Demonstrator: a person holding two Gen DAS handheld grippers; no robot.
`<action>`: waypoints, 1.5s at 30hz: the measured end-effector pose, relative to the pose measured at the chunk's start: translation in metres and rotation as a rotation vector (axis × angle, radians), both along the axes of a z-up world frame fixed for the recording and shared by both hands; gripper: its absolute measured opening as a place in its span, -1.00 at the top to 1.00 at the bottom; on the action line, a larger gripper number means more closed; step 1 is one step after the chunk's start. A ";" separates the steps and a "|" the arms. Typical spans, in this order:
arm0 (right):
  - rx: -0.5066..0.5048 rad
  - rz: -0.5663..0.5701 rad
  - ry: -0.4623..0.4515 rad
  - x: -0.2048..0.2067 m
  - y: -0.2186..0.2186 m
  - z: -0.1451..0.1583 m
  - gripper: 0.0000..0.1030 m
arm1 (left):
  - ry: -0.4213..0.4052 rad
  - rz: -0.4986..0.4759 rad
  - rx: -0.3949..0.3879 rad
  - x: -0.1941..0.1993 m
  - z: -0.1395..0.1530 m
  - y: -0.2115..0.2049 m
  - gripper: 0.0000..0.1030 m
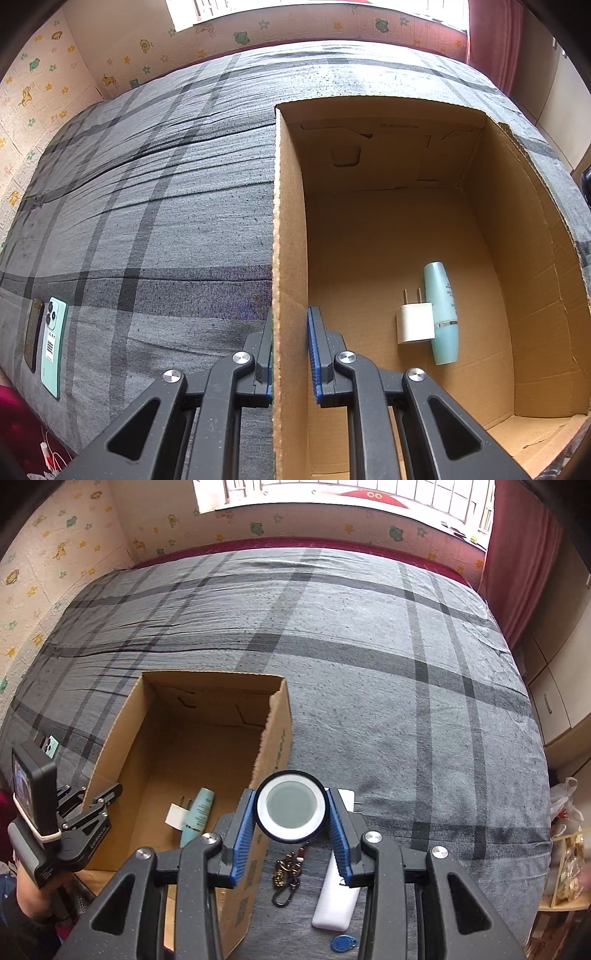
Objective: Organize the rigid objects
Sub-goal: 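Lift the black cap with the right gripper and carry it into the box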
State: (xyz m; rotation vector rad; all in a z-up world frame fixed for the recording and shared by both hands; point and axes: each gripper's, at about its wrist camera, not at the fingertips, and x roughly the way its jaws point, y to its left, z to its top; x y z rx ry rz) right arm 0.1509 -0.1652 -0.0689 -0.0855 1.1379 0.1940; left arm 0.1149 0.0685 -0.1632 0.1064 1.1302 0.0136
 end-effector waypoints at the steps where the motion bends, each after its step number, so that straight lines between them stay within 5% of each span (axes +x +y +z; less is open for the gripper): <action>1: 0.005 0.013 -0.001 -0.001 0.006 0.001 0.23 | 0.000 0.000 0.000 0.000 0.000 0.000 0.71; 24: 0.039 0.162 0.113 -0.014 0.108 -0.055 0.23 | 0.000 0.000 0.001 0.000 0.001 0.000 0.71; 35: 0.005 0.147 0.217 -0.010 0.119 -0.106 0.22 | -0.001 -0.001 0.008 0.000 0.000 -0.001 0.70; 45: -0.007 0.140 0.242 -0.004 0.122 -0.121 0.22 | 0.000 -0.001 0.012 0.000 0.001 -0.001 0.70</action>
